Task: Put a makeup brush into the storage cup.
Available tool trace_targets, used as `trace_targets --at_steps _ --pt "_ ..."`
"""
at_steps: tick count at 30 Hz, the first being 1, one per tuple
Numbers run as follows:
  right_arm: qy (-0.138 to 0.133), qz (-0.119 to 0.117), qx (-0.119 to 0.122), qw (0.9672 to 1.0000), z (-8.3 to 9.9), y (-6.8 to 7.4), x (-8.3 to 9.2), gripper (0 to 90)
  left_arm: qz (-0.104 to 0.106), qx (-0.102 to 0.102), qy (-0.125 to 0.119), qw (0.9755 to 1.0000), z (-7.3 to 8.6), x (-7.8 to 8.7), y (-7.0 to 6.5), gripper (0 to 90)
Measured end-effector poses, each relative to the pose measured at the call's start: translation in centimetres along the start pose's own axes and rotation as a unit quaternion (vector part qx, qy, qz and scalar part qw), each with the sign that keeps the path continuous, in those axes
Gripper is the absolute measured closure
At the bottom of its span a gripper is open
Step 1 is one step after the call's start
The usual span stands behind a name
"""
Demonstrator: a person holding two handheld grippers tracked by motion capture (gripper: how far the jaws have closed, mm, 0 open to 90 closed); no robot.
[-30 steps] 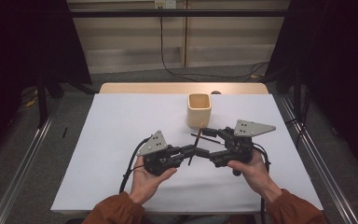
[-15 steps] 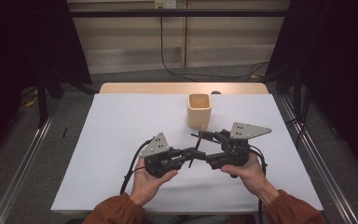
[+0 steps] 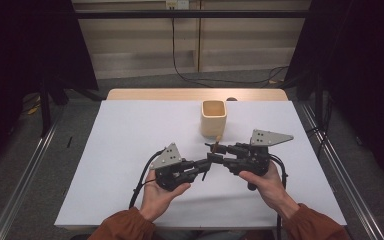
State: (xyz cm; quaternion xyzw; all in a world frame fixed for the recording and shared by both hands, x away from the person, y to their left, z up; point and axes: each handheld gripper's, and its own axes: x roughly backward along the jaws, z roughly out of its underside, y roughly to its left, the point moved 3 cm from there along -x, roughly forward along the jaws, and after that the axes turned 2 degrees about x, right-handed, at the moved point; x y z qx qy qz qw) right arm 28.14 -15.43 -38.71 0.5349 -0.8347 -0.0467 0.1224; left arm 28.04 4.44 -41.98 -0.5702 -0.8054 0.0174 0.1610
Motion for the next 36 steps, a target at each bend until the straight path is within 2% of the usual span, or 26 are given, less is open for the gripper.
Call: trace_targets --at_steps 11,17,22,36 --pt "0.004 -0.009 -0.006 0.9999 0.14 -0.12 -0.12 81.8 0.003 -0.008 0.006 0.9999 0.29 -0.32 -0.24 82.9" --pt "0.007 0.0 -0.003 1.0 0.19 -0.02 -0.09 83.6 -0.005 -0.011 0.0 0.9999 0.38 -0.33 -0.29 78.3" --pt "0.009 0.006 0.003 0.9999 0.2 0.1 -0.13 83.7 -0.014 -0.012 -0.001 0.9998 0.38 -0.25 -0.1 70.2" --pt "0.014 0.007 0.004 0.9999 0.29 0.18 -0.16 83.7 -0.026 0.012 -0.009 0.9995 -0.02 0.17 0.29 40.5"
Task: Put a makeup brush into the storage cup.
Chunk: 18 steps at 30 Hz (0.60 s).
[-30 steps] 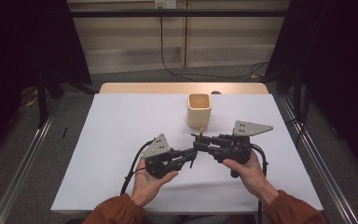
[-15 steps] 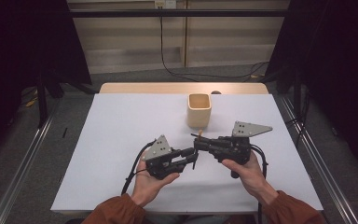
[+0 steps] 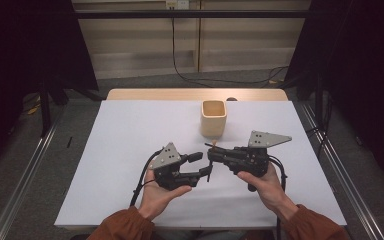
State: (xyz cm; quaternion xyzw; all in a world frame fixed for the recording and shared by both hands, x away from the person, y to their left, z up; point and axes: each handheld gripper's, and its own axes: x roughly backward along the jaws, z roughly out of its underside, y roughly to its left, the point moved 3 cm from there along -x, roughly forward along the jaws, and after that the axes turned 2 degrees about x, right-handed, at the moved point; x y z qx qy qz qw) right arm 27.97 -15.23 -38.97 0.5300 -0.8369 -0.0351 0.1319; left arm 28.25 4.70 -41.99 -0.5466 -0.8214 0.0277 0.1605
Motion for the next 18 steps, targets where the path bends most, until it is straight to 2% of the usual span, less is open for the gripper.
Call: trace_targets --at_steps 4,7,9,12,18 --pt "-0.002 0.001 -0.001 1.0 -0.05 -0.02 0.09 83.7 -0.016 0.0 -0.001 0.9999 -0.04 0.08 0.15 27.0" --pt "-0.003 0.003 -0.001 1.0 -0.04 -0.05 0.12 83.7 -0.014 0.003 -0.003 0.9999 -0.04 0.02 0.17 21.3" --pt "-0.002 0.003 0.002 1.0 -0.02 0.03 0.1 83.7 -0.017 0.005 0.002 0.9998 0.0 -0.01 0.23 13.3" --pt "-0.003 0.004 0.003 1.0 -0.02 0.09 0.1 83.7 -0.02 0.01 0.0 0.9997 -0.02 0.06 0.35 5.8" --pt "-0.007 0.01 0.002 0.9999 -0.06 -0.08 0.34 83.7 -0.029 0.005 -0.02 0.9994 -0.39 0.78 0.56 3.6"
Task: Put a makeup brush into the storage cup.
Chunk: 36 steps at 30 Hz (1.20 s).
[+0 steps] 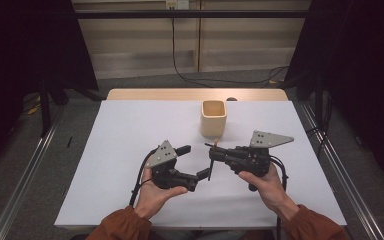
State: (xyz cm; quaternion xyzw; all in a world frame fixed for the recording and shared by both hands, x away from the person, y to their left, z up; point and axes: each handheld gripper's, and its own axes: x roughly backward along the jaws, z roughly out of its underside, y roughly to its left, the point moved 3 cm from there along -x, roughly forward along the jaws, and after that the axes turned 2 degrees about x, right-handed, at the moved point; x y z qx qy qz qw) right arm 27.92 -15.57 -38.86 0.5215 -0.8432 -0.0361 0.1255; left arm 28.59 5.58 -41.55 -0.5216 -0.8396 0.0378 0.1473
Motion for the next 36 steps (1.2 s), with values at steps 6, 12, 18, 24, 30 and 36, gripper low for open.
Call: trace_targets --at_steps 6,12,18,24,30,36 --pt "-0.002 0.006 0.006 1.0 0.0 0.0 0.1 83.6 -0.009 0.002 0.015 0.9998 0.3 1.1 0.5 2.3" --pt "-0.001 0.011 0.005 0.9999 -0.1 -0.2 0.2 83.6 -0.022 -0.006 0.02 0.9995 1.0 2.3 1.3 2.1" --pt "-0.005 0.016 0.006 0.9999 -0.2 -0.4 0.4 83.6 -0.034 -0.01 0.018 0.9992 1.4 3.3 1.7 1.8" --pt "-0.002 0.022 0.007 0.9997 -0.1 -0.5 0.6 83.6 -0.057 -0.015 0.014 0.9982 1.7 4.9 2.4 1.7" --pt "0.002 0.024 0.007 0.9997 0.0 -0.6 0.4 83.6 -0.075 -0.004 0.01 0.9971 1.7 6.2 3.4 1.7" --pt "-0.002 0.03 0.007 0.9995 -0.1 -1.0 0.8 83.6 -0.097 -0.002 0.013 0.9951 2.0 7.9 4.2 1.9"
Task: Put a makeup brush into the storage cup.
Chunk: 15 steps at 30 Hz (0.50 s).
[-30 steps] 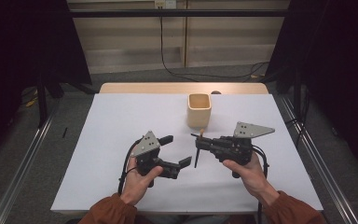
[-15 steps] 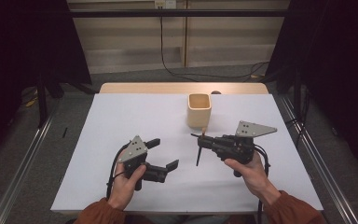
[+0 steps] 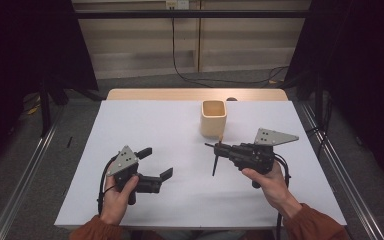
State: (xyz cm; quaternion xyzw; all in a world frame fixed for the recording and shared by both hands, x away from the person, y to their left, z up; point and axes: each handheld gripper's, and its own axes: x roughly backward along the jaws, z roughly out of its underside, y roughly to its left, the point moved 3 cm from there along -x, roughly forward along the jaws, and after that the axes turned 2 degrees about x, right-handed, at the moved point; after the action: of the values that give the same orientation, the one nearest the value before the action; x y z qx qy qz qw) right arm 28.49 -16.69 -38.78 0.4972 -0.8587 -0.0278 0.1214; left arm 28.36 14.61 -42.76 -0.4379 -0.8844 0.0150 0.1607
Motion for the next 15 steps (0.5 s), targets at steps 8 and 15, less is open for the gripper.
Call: trace_targets --at_steps 8,15 --pt "-0.001 0.01 0.002 1.0 -0.2 -0.8 0.1 83.5 -0.013 0.002 0.005 0.9999 1.3 1.4 0.4 1.6" --pt "-0.001 0.023 0.008 0.9997 -0.7 -1.7 0.3 83.5 -0.025 0.016 0.006 0.9995 2.6 2.1 1.2 1.6"
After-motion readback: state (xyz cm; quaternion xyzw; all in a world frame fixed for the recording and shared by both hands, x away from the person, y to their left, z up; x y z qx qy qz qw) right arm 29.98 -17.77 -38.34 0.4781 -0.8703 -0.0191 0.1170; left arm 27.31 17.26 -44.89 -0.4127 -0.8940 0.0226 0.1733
